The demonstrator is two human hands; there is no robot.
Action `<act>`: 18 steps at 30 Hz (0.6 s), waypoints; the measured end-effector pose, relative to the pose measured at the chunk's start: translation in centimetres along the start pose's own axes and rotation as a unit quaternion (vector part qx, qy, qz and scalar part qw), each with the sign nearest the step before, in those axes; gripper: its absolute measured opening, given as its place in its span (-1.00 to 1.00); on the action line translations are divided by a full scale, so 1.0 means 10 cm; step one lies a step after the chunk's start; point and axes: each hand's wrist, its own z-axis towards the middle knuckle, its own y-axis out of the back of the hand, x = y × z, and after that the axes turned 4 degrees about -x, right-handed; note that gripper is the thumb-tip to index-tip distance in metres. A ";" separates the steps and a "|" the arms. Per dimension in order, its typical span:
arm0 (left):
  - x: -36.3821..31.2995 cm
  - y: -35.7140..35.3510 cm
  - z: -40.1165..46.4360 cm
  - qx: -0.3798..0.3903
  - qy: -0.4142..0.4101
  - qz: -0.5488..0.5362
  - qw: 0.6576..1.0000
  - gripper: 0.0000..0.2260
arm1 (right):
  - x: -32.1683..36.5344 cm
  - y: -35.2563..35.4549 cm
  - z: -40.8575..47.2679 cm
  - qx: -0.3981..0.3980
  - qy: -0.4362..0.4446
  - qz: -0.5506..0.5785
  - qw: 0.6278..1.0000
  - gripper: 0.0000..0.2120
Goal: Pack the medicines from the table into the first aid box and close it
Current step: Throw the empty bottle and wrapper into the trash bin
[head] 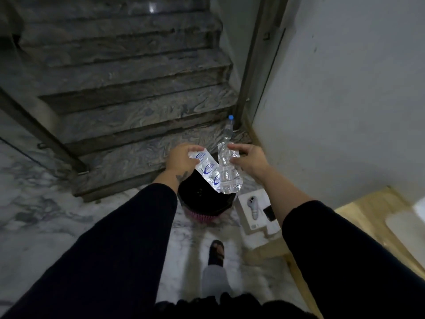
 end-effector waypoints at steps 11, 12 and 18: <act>1.15 -1.20 0.98 0.070 0.160 0.045 0.984 -0.68 | -1.06 -0.95 1.60 0.047 -0.108 -0.088 0.989 -0.59; 1.30 -1.34 1.04 0.077 0.167 0.044 0.982 -0.70 | -1.21 -1.06 1.72 0.055 -0.115 -0.097 0.987 -0.58; 2.09 -2.00 1.42 0.138 0.205 0.057 0.967 -0.68 | -2.04 -1.64 2.28 0.088 -0.148 -0.134 0.976 -0.60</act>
